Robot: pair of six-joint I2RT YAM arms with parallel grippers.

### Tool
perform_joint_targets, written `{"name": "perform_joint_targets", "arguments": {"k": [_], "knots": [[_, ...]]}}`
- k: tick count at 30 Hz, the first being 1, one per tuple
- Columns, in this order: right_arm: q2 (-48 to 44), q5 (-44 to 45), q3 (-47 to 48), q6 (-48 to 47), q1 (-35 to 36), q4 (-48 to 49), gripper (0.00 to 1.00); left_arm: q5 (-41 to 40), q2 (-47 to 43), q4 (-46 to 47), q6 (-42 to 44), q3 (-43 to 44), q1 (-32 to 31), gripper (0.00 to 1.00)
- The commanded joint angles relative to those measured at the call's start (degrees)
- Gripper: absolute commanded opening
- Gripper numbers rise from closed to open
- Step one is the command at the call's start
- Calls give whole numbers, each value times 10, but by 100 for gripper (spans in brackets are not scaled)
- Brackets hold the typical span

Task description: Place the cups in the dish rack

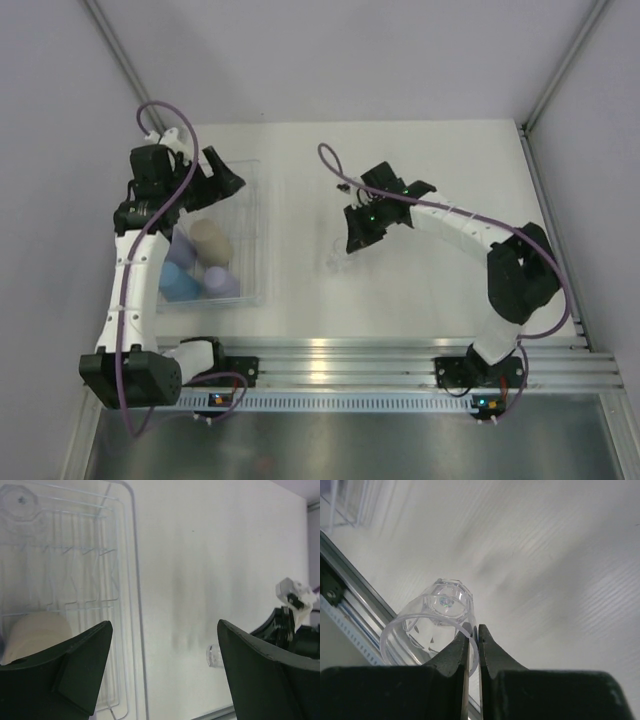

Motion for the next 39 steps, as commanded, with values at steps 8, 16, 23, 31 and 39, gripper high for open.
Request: {"name": "perform_joint_targets", "arguments": {"k": [8, 16, 23, 31, 39], "knots": [[-34, -274, -27, 298, -108, 383, 0, 298, -52, 527, -322, -221, -16, 91], [19, -291, -52, 609, -98, 801, 0, 295, -34, 658, -387, -248, -87, 91], [53, -285, -31, 688, -89, 889, 0, 266, 8, 692, -388, -234, -160, 91], [56, -286, -37, 713, -85, 923, 0, 250, 18, 693, -377, -233, -177, 90], [64, -293, -24, 730, -85, 948, 0, 239, 30, 693, -378, -239, -181, 90]]}}
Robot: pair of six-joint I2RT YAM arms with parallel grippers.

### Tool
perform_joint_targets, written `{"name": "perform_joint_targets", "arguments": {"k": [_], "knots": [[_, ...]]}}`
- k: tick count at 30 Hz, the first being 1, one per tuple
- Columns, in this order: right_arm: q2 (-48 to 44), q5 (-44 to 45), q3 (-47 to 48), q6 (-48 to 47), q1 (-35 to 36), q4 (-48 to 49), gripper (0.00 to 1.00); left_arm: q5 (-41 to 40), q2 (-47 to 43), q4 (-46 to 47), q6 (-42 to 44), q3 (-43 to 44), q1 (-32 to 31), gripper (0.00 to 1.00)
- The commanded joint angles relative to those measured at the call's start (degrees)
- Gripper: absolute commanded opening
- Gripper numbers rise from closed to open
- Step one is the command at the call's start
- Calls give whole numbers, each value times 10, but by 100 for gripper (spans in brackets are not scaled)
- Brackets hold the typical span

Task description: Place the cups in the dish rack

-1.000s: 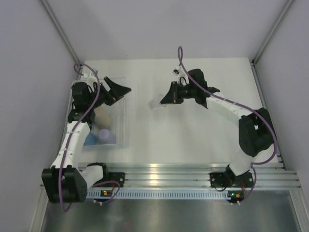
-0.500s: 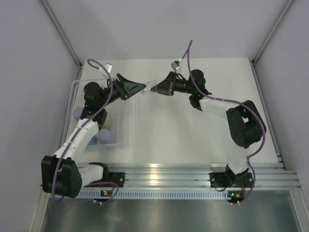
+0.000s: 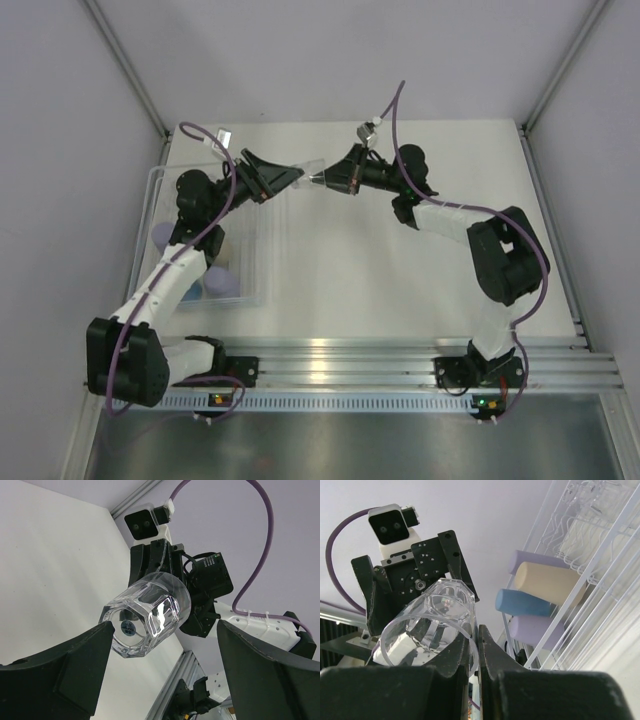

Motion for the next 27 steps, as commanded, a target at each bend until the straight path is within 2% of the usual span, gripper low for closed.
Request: {"name": "perform_joint_targets", "arguments": {"k": [1, 18, 27], "knots": [[2, -29, 47, 25, 23, 96, 0, 24, 18, 26, -5, 9, -30, 90], [-20, -35, 60, -19, 23, 46, 0, -15, 25, 0, 6, -1, -33, 87], [-24, -36, 75, -29, 22, 31, 0, -35, 20, -58, 43, 16, -33, 85]]}}
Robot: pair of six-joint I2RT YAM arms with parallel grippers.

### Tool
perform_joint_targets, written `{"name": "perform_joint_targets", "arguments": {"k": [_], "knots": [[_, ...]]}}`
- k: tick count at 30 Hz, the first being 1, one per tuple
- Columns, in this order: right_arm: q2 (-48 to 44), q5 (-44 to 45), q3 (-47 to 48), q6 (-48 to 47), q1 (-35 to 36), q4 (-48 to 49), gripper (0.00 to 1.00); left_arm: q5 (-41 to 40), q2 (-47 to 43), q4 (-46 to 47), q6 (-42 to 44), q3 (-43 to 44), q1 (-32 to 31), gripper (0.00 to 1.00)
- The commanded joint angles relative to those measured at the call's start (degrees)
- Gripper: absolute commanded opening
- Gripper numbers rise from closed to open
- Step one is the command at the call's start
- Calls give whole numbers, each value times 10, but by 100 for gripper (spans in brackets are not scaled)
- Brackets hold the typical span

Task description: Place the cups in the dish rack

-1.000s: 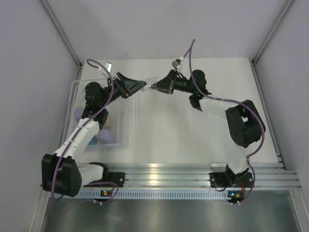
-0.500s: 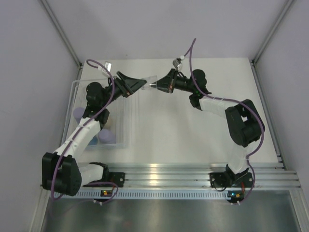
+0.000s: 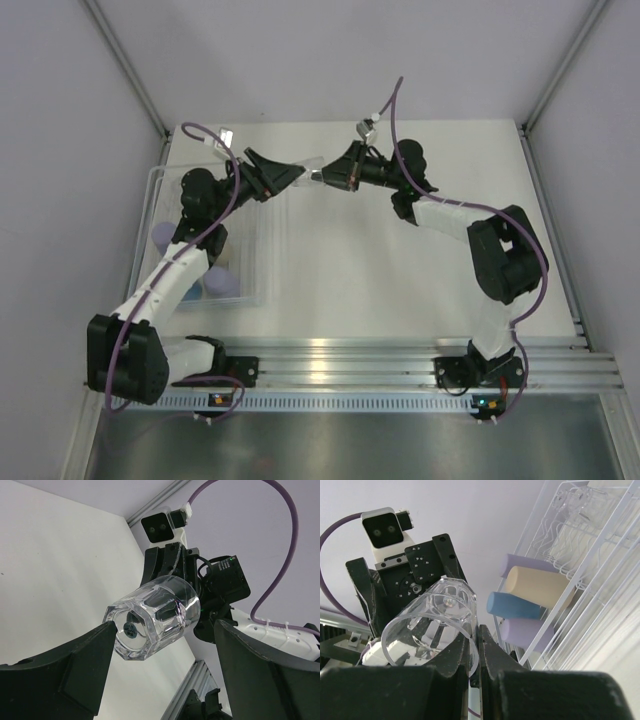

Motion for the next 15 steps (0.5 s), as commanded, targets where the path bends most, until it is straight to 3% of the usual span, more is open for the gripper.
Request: {"name": "perform_joint_targets", "arguments": {"k": [1, 15], "knots": [[-31, -38, 50, 7, 26, 75, 0, 15, 13, -64, 18, 14, -20, 85], [-49, -43, 42, 2, 18, 71, 0, -100, -27, -238, 92, 36, -20, 88]]}}
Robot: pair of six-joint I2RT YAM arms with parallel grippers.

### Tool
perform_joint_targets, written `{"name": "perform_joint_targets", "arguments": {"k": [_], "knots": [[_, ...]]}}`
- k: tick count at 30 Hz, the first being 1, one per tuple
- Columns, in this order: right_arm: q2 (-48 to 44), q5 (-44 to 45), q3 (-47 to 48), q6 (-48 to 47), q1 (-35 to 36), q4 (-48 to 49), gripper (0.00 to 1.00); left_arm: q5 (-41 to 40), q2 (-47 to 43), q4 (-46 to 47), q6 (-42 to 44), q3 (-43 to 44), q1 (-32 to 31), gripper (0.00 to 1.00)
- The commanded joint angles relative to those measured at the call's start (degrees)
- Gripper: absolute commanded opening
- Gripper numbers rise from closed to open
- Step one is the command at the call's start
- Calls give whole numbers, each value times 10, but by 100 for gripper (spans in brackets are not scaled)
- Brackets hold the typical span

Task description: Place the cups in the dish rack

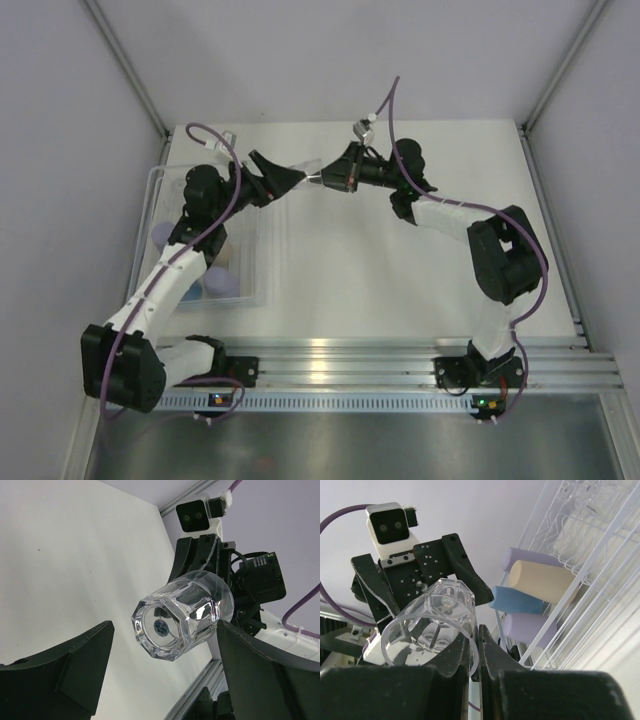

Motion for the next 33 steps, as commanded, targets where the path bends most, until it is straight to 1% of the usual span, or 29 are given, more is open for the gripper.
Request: {"name": "perform_joint_targets", "arguments": {"k": [1, 5, 6, 9, 17, 28, 31, 33], "knots": [[-48, -30, 35, 7, 15, 80, 0, -46, -13, -91, 33, 3, -6, 88], [-48, -31, 33, 7, 13, 80, 0, -39, -15, -87, 26, 0, -6, 91], [-47, -32, 33, 7, 14, 80, 0, -32, -13, -64, 20, -4, -6, 98], [-42, -34, 33, 12, 14, 88, 0, 7, -3, 2, -13, -16, -7, 98], [-25, -38, 35, 42, 17, 125, 0, 49, 33, 76, -46, -8, -14, 98], [-9, -45, 22, 65, 27, 156, 0, 58, 47, 161, -89, -21, -26, 98], [-8, -45, 17, 66, 28, 159, 0, 57, 43, 177, -96, -29, -26, 94], [-8, -46, 12, 67, 29, 162, 0, 51, 40, 185, -100, -36, -26, 89]]}}
